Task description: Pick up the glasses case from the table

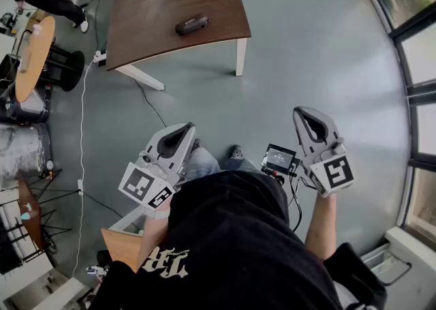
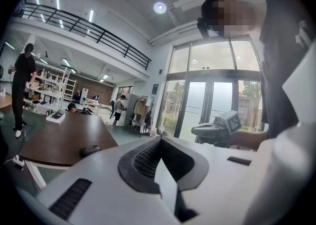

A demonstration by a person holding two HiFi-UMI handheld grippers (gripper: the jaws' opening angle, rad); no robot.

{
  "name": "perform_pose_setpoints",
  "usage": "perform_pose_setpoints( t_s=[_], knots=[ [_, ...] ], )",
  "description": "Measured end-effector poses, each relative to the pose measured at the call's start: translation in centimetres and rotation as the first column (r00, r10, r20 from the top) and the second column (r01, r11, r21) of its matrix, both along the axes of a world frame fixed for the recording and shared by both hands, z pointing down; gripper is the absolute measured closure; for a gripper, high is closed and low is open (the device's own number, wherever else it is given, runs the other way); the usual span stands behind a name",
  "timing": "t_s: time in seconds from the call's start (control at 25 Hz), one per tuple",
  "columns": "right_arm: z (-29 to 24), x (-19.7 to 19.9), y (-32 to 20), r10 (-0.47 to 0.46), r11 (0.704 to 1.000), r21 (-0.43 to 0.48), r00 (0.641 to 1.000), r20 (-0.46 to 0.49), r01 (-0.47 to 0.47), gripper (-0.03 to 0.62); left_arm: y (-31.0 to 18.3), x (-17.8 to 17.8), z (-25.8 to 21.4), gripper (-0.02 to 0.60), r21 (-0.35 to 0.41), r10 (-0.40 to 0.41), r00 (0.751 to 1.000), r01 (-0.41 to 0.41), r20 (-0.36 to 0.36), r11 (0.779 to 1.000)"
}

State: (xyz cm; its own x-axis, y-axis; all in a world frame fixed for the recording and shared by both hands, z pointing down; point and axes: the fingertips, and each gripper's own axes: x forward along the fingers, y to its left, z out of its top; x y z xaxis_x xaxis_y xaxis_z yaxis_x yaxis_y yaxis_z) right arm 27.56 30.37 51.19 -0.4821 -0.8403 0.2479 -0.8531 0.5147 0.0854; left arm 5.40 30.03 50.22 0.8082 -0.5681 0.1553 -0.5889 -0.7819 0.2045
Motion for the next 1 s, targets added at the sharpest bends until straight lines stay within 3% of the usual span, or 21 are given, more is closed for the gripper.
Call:
perform_pose_setpoints(
  t_s=[0.4,0.84,1.0],
  knots=[
    [0.6,-0.7,0.1,0.01,1.0,-0.021,1.0,0.004,-0.009,0.608,-0.6,-0.1,0.2,0.575,-0.009,0.018,0.999,-0.018,-0.039,1.0],
    [0.4,-1.6,-2.8,0.034,0.999,-0.021,0.999,-0.015,-0.034,0.608,-6.4,0.0,1.9,0.575,-0.049,0.101,0.991,-0.105,-0.082,0.993],
    [0.9,-1.7,-4.4,0.062,0.996,-0.067,0.996,-0.06,-0.066,0.608,-8.9,0.0,2.6,0.575,-0.068,0.117,0.99,-0.123,-0.082,0.99]
  ],
)
